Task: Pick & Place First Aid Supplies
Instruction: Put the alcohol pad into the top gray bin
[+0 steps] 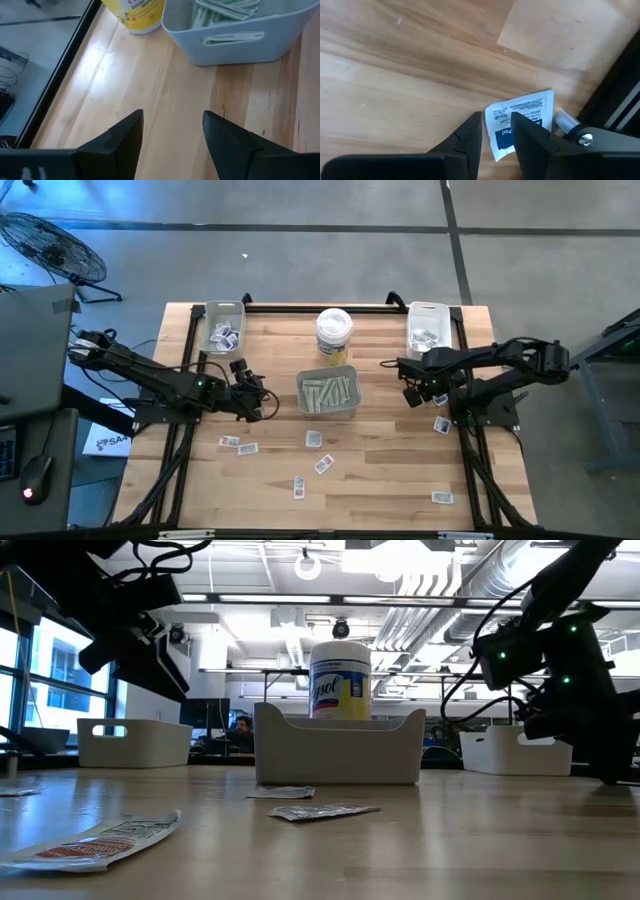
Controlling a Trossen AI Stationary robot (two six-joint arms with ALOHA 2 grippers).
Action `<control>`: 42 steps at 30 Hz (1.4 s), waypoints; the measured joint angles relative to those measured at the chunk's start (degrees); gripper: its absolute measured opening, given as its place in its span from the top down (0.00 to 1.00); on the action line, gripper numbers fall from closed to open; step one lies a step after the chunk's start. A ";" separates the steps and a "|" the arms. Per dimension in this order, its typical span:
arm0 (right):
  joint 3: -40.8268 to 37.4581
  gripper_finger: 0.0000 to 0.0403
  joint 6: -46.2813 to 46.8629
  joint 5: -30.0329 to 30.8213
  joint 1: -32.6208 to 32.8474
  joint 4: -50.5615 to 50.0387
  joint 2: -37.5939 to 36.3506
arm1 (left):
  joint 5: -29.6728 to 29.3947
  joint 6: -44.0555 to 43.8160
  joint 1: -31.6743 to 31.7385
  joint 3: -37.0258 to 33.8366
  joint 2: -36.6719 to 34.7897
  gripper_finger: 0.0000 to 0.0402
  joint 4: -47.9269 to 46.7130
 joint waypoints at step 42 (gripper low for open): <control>9.09 0.99 -3.35 4.55 14.70 3.11 -0.68 | 4.05 10.05 0.00 0.07 0.26 0.50 17.60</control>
